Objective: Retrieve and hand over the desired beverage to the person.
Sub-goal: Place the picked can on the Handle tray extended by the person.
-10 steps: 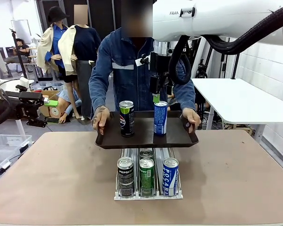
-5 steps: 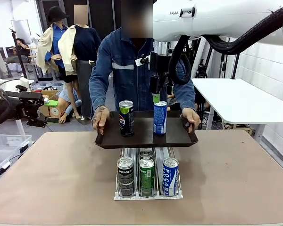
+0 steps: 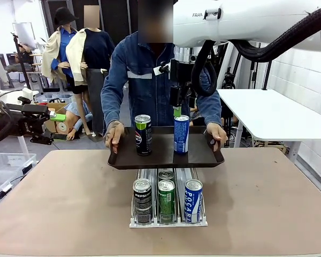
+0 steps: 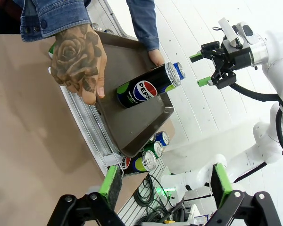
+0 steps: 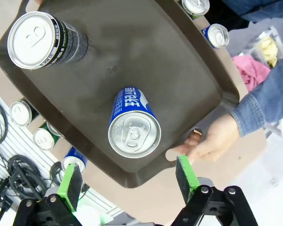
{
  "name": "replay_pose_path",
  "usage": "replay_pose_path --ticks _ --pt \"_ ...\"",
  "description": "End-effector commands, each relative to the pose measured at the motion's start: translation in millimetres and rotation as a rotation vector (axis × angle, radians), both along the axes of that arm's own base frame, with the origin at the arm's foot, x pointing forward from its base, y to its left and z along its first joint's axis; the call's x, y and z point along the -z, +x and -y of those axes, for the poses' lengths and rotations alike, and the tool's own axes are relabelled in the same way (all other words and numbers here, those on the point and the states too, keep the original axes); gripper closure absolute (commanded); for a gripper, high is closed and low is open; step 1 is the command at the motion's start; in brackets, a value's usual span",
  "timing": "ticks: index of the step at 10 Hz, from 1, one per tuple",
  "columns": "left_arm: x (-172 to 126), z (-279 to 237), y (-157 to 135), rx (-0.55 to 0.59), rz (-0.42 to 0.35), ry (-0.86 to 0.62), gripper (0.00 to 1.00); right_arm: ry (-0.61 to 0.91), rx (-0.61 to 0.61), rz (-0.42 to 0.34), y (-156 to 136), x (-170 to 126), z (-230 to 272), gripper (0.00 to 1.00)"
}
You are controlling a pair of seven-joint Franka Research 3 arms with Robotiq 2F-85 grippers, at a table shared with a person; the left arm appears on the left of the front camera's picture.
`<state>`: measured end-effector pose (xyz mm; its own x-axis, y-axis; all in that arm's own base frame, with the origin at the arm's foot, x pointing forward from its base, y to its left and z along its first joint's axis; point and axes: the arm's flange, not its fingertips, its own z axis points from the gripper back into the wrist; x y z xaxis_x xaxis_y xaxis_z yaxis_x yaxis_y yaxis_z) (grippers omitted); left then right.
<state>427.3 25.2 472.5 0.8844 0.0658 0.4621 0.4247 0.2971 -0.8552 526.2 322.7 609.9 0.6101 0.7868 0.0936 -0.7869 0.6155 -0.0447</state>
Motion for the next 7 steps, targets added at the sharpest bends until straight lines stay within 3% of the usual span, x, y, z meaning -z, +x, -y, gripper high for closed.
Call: replay_pose_path --ticks 1,3,7 --pt "-1.7 0.0 -0.6 -0.008 0.005 -0.018 0.0 0.032 0.03 -0.008 -6.1 -8.0 8.1 0.0" --pt "-1.7 0.0 -0.6 -0.008 0.005 -0.018 0.0 0.169 0.076 -0.007 -23.9 -16.5 37.2 0.0" --pt "-1.7 0.0 -0.6 -0.008 0.005 -0.018 0.0 0.362 0.16 0.032 -49.7 -5.3 110.1 0.0"
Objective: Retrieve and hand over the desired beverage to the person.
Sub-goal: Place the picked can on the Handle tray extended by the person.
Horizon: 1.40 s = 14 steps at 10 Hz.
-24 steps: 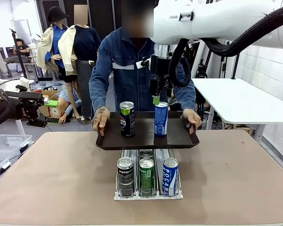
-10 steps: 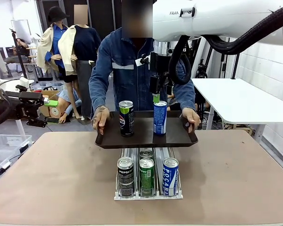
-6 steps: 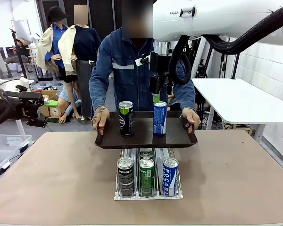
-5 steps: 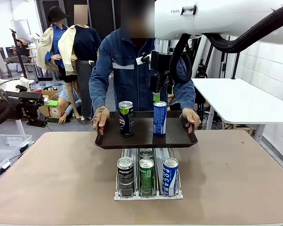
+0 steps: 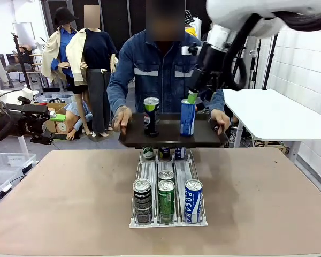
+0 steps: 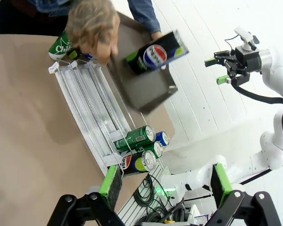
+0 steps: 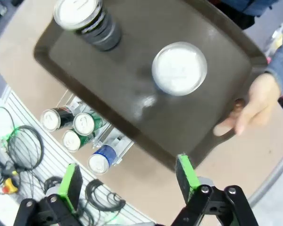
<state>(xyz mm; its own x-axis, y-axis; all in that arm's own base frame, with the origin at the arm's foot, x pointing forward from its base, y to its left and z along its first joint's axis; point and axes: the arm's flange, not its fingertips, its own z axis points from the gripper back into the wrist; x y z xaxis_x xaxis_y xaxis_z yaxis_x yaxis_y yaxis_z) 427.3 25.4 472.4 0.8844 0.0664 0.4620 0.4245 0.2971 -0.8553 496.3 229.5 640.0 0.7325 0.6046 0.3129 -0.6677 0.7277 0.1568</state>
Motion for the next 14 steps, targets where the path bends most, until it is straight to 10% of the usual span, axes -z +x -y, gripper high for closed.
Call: replay_pose_path --ticks 1,14 --pt "-1.8 0.2 -0.6 -0.007 0.005 -0.018 0.0 0.1 0.003 0.046 -26.0 29.6 34.4 0.0" --pt "-1.8 0.2 -0.6 -0.007 0.005 -0.018 0.0 0.669 0.077 0.089 -88.9 148.5 217.8 0.0"
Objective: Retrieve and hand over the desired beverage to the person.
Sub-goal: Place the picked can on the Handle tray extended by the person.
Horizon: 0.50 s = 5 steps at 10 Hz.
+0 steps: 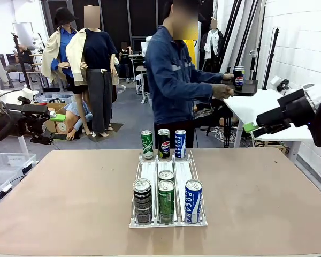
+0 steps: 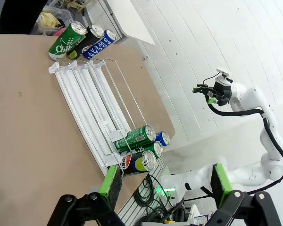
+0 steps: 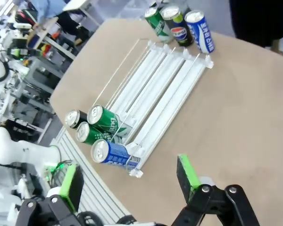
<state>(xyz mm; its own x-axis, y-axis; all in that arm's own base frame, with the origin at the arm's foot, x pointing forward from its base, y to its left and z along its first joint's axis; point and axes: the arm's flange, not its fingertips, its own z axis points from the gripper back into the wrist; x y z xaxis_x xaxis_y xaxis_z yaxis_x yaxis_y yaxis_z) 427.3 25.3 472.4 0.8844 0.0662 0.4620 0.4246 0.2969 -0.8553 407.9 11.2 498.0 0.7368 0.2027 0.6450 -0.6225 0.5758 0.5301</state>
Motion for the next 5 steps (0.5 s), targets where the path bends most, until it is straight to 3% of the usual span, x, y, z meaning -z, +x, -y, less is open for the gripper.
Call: replay_pose_path --ticks 1,5 --pt "-1.7 0.1 -0.6 -0.007 0.005 -0.018 0.0 0.063 -0.056 0.013 3.1 13.6 5.1 0.0" --pt "-1.7 0.1 -0.6 -0.007 0.005 -0.018 0.0 0.199 -0.07 0.033 8.8 35.0 24.8 0.0"
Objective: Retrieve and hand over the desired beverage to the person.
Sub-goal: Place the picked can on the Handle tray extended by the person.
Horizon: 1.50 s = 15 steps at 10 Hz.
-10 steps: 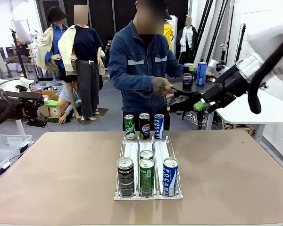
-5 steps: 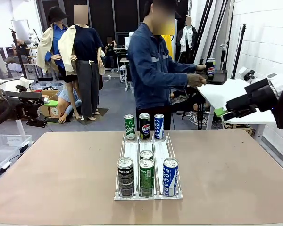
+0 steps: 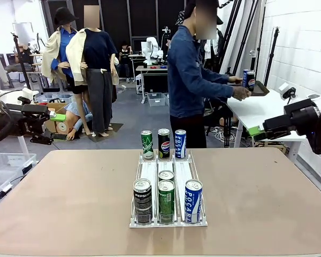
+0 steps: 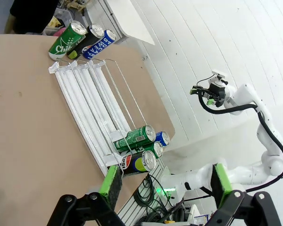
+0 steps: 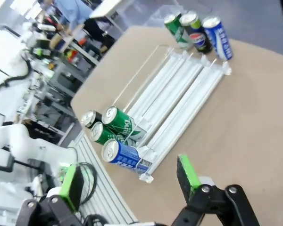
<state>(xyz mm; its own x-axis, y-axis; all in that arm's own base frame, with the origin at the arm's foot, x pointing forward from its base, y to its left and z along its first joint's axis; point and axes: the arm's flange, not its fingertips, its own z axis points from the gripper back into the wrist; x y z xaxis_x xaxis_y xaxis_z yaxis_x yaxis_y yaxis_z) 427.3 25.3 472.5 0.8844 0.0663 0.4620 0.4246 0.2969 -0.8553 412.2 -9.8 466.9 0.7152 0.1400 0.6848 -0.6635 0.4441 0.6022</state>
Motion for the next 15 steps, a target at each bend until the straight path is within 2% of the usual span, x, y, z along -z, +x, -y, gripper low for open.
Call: replay_pose_path --ticks 1,5,6,15 --pt "-1.7 0.2 -0.6 -0.007 0.005 -0.018 0.0 0.048 0.0 0.018 3.6 4.8 6.9 0.0" --pt "-1.7 0.2 -0.6 -0.007 0.005 -0.018 0.0 0.065 -0.004 0.043 1.2 -3.3 11.5 0.0" --pt "-1.7 0.2 -0.6 -0.007 0.005 -0.018 0.0 0.047 0.011 0.001 -0.5 2.3 14.1 0.0" --pt "-1.7 0.2 -0.6 -0.007 0.005 -0.018 0.0 0.047 0.011 0.001 -0.5 2.3 14.1 0.0"
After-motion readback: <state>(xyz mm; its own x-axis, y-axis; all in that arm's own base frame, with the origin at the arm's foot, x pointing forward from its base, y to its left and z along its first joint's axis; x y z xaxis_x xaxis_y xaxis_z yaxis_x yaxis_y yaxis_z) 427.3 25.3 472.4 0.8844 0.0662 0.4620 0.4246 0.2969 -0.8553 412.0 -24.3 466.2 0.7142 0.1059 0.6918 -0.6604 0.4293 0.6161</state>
